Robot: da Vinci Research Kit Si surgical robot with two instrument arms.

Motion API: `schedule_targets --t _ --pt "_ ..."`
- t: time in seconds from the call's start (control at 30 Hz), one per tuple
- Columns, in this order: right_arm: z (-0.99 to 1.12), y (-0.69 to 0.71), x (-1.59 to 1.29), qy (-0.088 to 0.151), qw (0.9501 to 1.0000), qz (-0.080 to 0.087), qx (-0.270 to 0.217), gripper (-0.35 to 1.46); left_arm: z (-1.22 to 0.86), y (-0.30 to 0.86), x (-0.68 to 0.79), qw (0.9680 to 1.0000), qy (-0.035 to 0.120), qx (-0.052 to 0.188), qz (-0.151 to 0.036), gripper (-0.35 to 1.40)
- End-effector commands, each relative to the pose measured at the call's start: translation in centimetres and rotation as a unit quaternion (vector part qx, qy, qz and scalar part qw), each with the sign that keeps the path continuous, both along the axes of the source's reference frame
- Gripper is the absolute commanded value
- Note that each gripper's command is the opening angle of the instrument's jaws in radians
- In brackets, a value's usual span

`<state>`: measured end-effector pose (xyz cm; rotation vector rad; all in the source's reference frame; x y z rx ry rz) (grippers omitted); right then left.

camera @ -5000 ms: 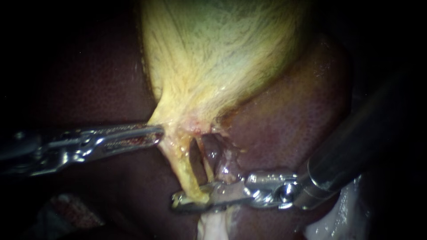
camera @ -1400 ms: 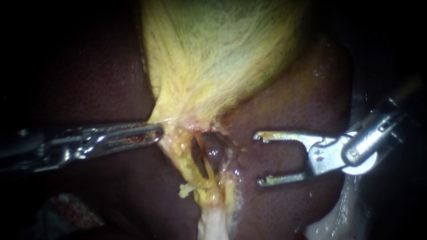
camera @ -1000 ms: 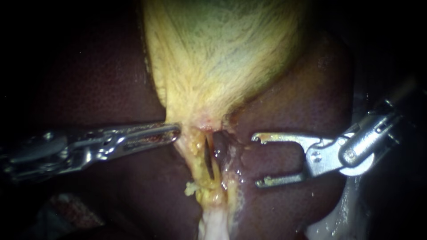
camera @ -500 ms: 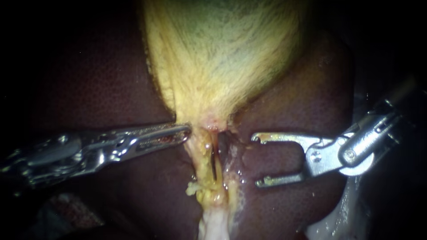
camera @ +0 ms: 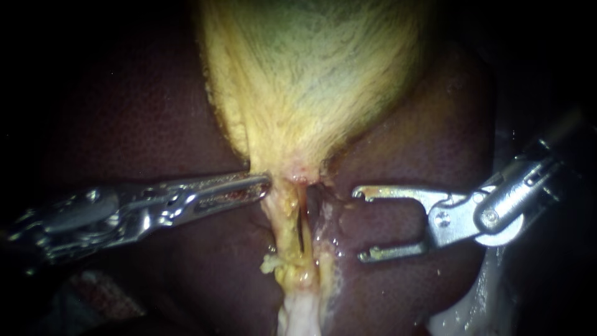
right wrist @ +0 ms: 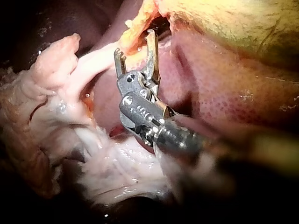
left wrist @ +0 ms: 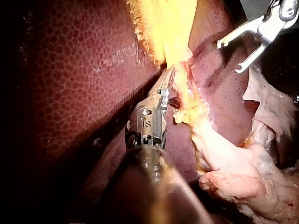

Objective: Going back first clip left tube

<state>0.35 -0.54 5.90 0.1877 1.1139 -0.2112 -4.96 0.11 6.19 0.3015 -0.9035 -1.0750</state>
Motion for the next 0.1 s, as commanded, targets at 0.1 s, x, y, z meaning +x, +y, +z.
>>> schedule_targets --t 0.1 --pt "0.0 0.0 0.0 0.0 1.0 0.0 0.0 0.6 0.01 0.0 0.0 1.0 0.0 0.0 0.0 -0.05"
